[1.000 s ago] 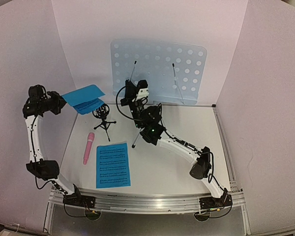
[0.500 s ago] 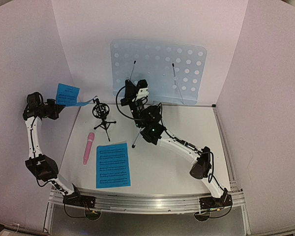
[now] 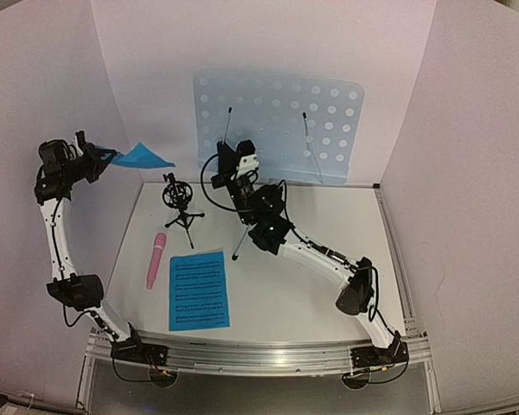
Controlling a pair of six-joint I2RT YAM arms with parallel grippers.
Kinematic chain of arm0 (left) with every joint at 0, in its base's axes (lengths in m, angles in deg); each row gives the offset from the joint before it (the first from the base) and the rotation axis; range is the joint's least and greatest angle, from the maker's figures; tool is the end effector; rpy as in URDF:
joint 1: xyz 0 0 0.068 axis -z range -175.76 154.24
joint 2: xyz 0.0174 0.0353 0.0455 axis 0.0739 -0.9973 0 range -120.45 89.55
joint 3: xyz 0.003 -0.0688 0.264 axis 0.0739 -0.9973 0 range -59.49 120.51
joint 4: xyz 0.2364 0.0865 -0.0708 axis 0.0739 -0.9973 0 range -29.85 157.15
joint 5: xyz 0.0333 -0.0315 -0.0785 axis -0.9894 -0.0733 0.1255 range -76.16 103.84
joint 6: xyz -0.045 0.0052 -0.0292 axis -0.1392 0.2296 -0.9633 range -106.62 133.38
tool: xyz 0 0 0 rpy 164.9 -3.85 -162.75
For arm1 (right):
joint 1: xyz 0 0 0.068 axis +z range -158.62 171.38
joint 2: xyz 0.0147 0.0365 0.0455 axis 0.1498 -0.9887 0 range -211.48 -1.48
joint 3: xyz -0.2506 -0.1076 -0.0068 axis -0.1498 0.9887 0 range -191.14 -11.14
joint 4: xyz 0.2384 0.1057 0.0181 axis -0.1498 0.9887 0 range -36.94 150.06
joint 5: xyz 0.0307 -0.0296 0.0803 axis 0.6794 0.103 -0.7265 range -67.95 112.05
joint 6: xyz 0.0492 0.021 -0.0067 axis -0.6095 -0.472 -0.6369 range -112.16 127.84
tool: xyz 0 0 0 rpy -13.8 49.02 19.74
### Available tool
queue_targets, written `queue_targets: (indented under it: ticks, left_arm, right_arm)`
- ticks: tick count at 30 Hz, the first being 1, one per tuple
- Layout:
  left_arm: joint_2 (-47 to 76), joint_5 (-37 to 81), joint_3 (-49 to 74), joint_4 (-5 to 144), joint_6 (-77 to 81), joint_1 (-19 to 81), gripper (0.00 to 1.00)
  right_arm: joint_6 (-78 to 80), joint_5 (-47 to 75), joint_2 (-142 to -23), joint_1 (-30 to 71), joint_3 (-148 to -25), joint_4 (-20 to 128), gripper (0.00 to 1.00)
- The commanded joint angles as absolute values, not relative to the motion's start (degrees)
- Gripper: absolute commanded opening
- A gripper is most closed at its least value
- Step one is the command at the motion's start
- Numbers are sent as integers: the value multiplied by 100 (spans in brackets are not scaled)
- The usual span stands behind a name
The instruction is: Set up the instrument practice props
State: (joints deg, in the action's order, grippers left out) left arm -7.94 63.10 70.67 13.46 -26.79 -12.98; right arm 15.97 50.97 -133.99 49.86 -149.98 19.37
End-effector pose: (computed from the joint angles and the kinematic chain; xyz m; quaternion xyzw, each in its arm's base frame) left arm 0.3127 0.0687 0.5232 -0.1527 0.7705 -0.4390 0.4361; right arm 0.2844 0.4306 0.4625 -0.0354 0.4662 0.2779 0.8392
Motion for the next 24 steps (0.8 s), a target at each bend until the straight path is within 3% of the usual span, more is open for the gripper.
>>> queue_targets:
  ticks: [1,5,9,24]
  left_arm:
    - [-798,5806,7786,992,-240,-963,0]
    - [-462,5453,7677,1238,1124,-506,0]
    - [-199,5534,7501,1641,1466,-485,0]
    - [353,6822,7626,2645,-297,-477,0]
  right_arm:
    - [1774,4489,-12985,5090,-15043,1807,0]
    - [1781,4429,-12977,5093,-15026,1822,0]
    - [1777,4385,-12964,5089,-15017,1857,0]
    - [1771,4182,-13030,5091,-15226,2077,0]
